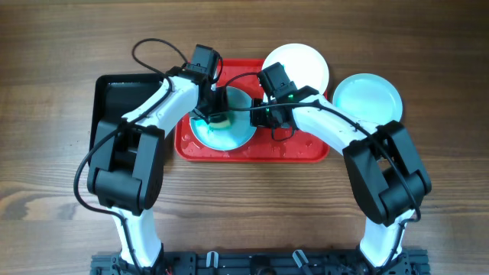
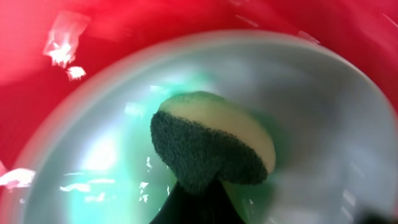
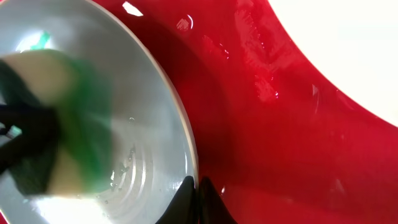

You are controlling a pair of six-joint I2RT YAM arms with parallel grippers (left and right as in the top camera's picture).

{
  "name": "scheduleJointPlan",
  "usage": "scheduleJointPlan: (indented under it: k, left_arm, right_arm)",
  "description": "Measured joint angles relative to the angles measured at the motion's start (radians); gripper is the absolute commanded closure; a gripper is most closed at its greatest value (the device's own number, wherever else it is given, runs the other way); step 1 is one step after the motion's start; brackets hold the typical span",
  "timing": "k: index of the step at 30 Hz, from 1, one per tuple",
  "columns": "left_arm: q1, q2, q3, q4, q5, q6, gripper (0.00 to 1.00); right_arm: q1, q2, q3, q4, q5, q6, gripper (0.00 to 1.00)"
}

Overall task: Clean dirty plates on tray and stack at the side
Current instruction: 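Scrub the second plate with the sponge while the right gripper holds it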

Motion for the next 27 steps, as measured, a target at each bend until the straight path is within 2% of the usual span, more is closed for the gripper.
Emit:
scheduleJointPlan:
  k: [4,8,10,14,16,23,27]
  left_arm:
    - [0.0,-0.002,0.005,-0.023,-0.14,-0.089,0.96]
    - [0.003,-0.002,0.014,-0.091,-0.157,-0.064,0.96]
    - [0.013,-0.002,0.017,-0.119,-0.103,0.019,0.96]
    - [0.046,-0.003,0.017,-0.169,0.093,0.243,0.96]
    - [0.046,-0.002,0.01,-0.168,0.177,0.313,0.96]
    - [0.034,0.008,-0.012,-0.041,0.317,0.403,0.96]
    - [0.027,0.011,-0.014,0.063,0.25,0.371,0.96]
  right_arm:
    - [0.0,0.0,0.0,0.0,0.0,0.0,0.96]
    - [0.0,0.0,0.0,0.0,0.0,0.0,0.96]
    - [0.0,0.0,0.0,-0.002,0.0,0.0,0.96]
    - [-0.005,0.0,0.0,-0.004,0.001,0.0,0.96]
    - [-0.005,0.0,0.0,-0.004,0.001,-0.001,0.96]
    - [-0.005,0.0,0.0,-0.004,0.001,-0.003,0.96]
    - [-0.004,0.0,0.0,-0.002,0.0,-0.003,0.96]
